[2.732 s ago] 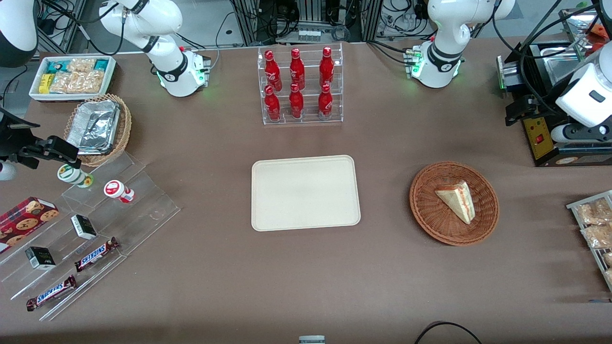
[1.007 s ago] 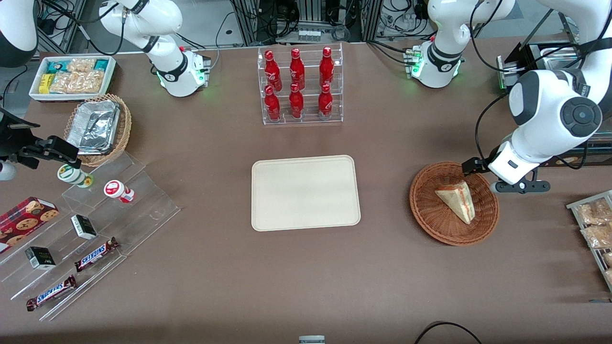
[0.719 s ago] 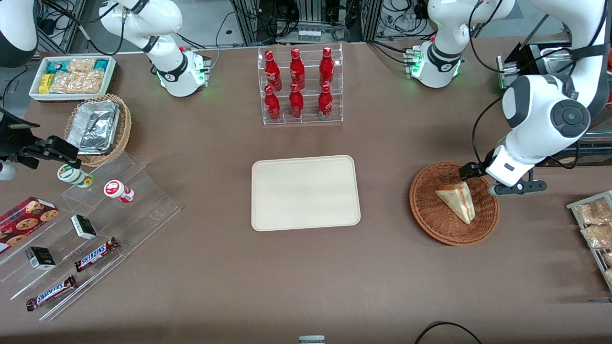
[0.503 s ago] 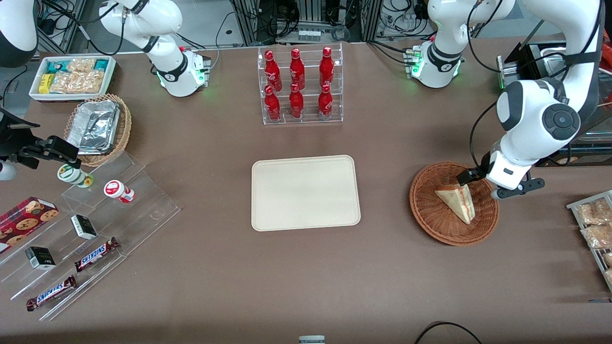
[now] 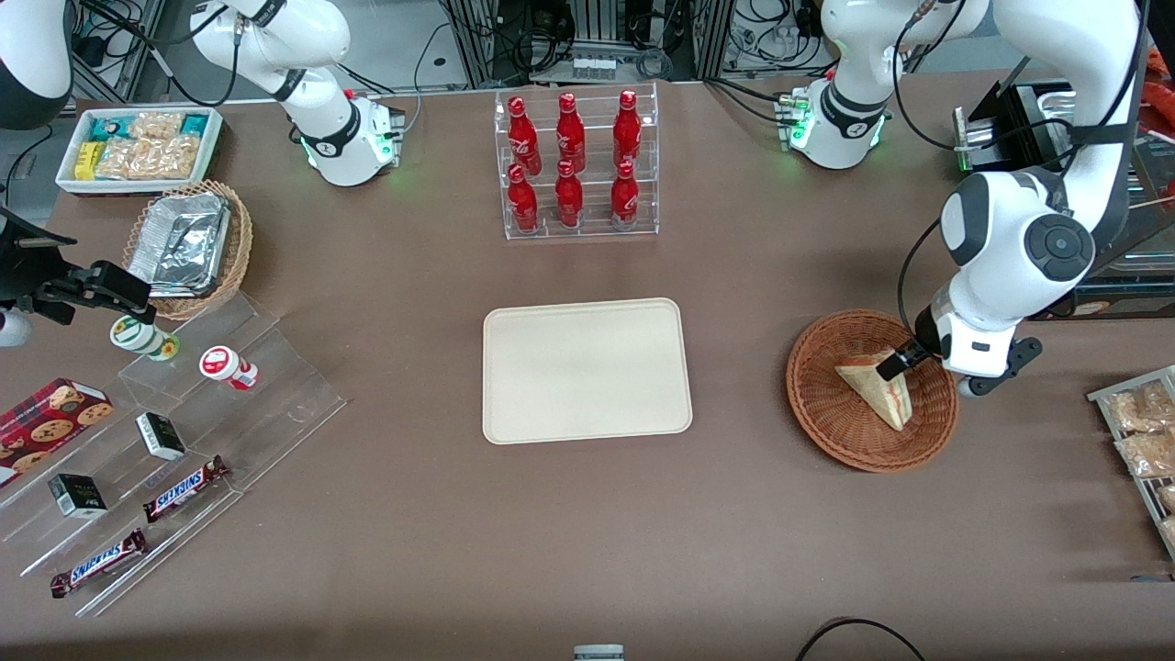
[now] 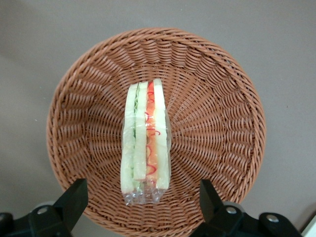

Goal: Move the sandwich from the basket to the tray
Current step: 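Lower the left gripper, close it on the sandwich, and lift it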

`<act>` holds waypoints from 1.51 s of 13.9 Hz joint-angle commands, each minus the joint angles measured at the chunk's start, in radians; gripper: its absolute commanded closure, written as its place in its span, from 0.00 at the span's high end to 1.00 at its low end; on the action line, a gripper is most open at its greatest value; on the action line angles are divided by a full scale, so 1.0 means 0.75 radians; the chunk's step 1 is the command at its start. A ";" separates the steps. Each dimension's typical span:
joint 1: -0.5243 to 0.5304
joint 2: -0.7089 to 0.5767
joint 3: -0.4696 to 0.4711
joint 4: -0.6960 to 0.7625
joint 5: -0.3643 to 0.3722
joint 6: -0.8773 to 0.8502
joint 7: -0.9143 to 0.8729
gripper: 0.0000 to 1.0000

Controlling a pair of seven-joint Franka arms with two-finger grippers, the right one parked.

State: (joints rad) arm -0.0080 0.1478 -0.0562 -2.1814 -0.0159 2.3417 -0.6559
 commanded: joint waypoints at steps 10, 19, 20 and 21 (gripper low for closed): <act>-0.016 0.122 0.001 0.004 -0.083 0.058 -0.038 1.00; -0.016 0.183 0.005 0.002 -0.055 0.095 -0.032 0.39; -0.014 0.183 0.005 0.000 -0.030 0.095 -0.032 0.16; -0.014 0.183 0.005 -0.002 -0.012 0.095 -0.032 0.01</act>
State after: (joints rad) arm -0.0113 0.2849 -0.0565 -2.1816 -0.0570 2.3996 -0.6653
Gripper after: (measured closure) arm 0.256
